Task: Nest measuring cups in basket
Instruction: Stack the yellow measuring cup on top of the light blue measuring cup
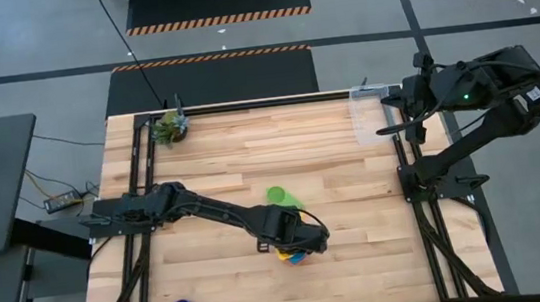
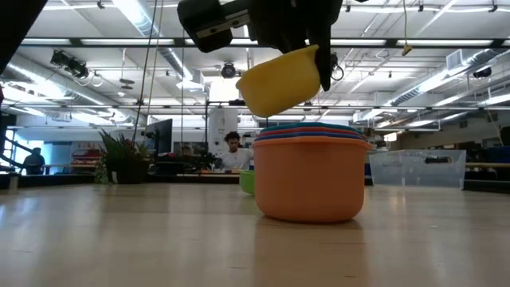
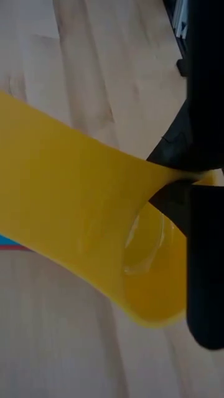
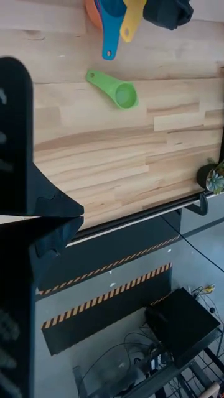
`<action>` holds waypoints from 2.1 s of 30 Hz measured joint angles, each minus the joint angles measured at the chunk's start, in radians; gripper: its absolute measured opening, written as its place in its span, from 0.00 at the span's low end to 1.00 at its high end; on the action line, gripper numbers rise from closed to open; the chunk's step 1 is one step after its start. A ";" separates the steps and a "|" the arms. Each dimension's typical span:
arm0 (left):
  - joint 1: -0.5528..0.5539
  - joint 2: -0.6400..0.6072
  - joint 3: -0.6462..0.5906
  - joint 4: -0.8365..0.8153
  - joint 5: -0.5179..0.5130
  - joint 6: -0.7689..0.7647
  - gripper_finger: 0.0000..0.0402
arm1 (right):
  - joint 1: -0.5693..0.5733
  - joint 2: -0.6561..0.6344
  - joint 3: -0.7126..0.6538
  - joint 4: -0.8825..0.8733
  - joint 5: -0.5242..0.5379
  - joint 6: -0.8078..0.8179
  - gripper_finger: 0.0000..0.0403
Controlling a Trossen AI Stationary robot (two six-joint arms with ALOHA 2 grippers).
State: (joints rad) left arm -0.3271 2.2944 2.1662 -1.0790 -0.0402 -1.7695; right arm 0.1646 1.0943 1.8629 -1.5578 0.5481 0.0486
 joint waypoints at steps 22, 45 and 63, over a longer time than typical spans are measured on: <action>0.052 0.082 -0.001 0.182 0.149 0.168 0.06 | 0.000 0.000 0.000 0.010 -0.031 0.000 0.01; 0.068 0.070 0.000 0.192 0.202 0.250 0.03 | 0.000 0.000 0.000 0.016 -0.045 0.000 0.01; 0.117 0.067 0.000 0.234 0.375 0.447 0.34 | 0.000 0.000 0.000 0.016 -0.045 0.000 0.01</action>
State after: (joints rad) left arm -0.2098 2.3615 2.1666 -0.8450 0.3348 -1.3229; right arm 0.1642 1.0946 1.8629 -1.5417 0.5030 0.0490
